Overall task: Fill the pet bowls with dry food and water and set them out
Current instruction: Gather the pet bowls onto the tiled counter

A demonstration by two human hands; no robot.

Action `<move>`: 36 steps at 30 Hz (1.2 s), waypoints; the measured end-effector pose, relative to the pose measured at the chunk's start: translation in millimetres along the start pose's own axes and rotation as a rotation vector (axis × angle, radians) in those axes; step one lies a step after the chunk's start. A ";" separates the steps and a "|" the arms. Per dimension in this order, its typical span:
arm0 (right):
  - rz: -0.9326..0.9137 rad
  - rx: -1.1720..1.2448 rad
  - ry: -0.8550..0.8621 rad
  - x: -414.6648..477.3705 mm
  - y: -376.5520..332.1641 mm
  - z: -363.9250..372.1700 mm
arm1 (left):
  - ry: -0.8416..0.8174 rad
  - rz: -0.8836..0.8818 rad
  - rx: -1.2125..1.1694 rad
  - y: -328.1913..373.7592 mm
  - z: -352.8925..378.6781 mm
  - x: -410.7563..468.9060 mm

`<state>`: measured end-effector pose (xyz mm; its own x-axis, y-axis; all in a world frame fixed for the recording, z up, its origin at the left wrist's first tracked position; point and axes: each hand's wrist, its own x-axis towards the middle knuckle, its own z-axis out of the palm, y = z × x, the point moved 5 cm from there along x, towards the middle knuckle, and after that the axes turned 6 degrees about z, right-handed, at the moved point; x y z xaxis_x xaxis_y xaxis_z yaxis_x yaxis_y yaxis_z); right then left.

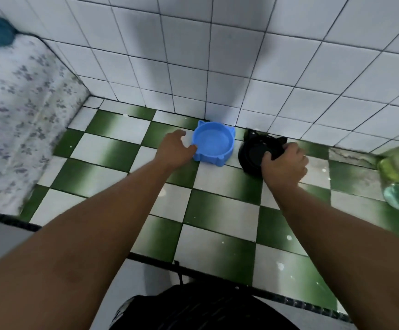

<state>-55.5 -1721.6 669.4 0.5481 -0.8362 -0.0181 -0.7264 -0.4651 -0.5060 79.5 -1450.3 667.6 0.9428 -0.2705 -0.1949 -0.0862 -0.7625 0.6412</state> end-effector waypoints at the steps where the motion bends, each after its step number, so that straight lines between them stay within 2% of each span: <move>1: -0.071 0.011 0.026 -12.4 -15.1 -0.9 | 0.008 0.017 -0.007 -2.7 -6.5 -9.4; 3: -0.227 0.062 0.021 -37.5 -47.0 0.9 | 0.027 0.042 -0.015 -11.7 -21.2 -30.2; 6: -0.433 0.115 -0.140 -79.7 -93.7 14.6 | 0.066 0.061 -0.052 -36.7 -49.7 -66.3; 9: -0.529 0.189 -0.302 -134.1 -133.2 32.8 | 0.130 0.056 -0.054 -75.3 -86.7 -109.9; 17: -0.823 0.215 -0.525 -338.9 -210.8 72.6 | 0.379 -0.058 -0.143 -221.7 -199.6 -266.2; 25: -1.092 0.270 -0.772 -559.2 -297.8 116.0 | 0.581 -0.317 -0.164 -382.8 -295.5 -428.0; 30: -1.213 0.257 -0.941 -681.0 -352.3 150.9 | 0.763 -0.469 -0.177 -470.4 -346.3 -512.7; 36: -1.359 0.247 -0.982 -784.7 -435.2 207.7 | 0.917 -0.672 -0.225 -567.5 -392.5 -575.5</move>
<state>-83.3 -802.6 724.8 0.7762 0.6266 0.0697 0.4761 -0.5102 -0.7163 -287.8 -631.3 707.2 0.6643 0.7475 0.0060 0.4933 -0.4444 0.7478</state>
